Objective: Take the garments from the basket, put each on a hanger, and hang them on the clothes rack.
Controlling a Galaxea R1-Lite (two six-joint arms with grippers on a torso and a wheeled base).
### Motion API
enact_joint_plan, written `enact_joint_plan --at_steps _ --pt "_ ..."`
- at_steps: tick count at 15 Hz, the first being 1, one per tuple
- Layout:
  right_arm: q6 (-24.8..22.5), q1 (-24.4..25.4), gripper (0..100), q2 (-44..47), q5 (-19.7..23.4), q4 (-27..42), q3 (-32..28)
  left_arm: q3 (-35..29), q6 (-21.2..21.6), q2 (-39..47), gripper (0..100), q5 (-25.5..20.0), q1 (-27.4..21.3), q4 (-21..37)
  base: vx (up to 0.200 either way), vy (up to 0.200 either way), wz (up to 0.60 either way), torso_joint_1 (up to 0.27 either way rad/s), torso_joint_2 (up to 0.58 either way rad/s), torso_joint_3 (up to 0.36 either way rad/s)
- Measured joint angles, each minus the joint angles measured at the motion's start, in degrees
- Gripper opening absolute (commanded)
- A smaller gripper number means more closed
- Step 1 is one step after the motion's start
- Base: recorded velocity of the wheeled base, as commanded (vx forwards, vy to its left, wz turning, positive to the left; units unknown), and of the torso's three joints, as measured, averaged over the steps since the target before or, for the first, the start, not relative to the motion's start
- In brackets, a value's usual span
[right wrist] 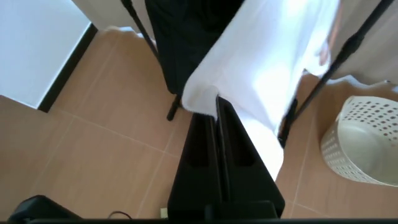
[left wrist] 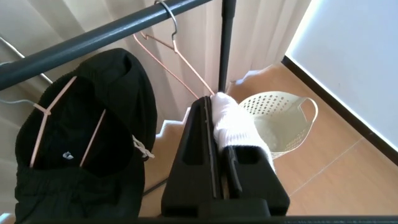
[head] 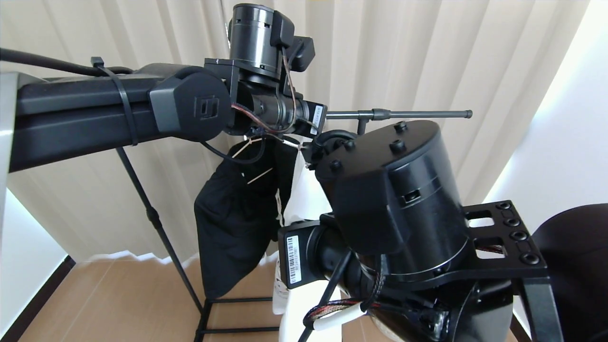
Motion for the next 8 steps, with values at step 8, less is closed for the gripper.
enact_joint_plan --at_steps 8 --pt "-7.88 -9.40 0 -3.32 -0.57 1.39 4.08 0.00 0.06 -3.72 0 0.66 1.93 9.73 0.000 0.000 0.00 0.000 0.00 0.000"
